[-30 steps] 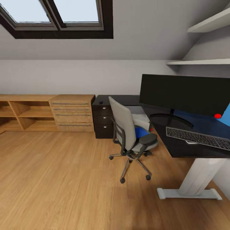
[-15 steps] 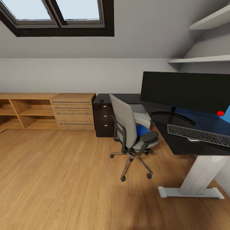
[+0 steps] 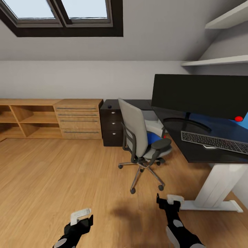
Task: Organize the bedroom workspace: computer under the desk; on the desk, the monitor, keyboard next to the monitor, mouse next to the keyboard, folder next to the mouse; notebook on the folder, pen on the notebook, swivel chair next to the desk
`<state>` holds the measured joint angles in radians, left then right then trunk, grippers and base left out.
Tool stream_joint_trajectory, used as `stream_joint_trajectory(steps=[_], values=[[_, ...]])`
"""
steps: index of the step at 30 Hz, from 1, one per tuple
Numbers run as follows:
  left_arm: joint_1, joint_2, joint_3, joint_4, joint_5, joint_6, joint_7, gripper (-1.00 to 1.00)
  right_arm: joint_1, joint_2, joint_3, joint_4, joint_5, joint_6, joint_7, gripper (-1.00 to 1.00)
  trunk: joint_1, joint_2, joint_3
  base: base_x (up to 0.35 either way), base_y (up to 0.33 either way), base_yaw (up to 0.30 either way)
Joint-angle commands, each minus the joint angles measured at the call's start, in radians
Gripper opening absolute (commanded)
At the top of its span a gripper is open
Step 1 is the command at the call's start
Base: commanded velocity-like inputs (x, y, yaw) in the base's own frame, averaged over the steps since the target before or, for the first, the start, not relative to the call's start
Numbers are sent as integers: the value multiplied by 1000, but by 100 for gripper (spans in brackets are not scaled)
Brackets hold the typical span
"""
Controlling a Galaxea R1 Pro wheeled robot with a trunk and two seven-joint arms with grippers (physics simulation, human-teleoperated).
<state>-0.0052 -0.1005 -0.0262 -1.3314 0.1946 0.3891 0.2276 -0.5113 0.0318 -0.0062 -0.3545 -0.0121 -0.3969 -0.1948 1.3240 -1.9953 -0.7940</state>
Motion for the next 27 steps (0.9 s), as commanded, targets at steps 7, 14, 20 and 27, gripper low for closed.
stream_joint_trajectory(steps=[7,14,20,27], values=[[-27,-58,-1,-230,9,150,10,100,-157,-2,-8,33,-148,71,-10,100,27,-50,-23,0,0,0],[-31,-60,-37,-220,7,161,9,100,-221,-10,-10,91,-199,102,-10,100,54,-99,-45,0,0,0],[-32,-52,-57,-261,7,159,5,100,-231,-6,-9,113,-206,92,-10,100,77,-141,-64,0,0,0],[-30,-51,-64,-281,8,138,1,100,-232,-6,-7,110,-202,40,-6,100,84,-155,-70,0,0,0]])
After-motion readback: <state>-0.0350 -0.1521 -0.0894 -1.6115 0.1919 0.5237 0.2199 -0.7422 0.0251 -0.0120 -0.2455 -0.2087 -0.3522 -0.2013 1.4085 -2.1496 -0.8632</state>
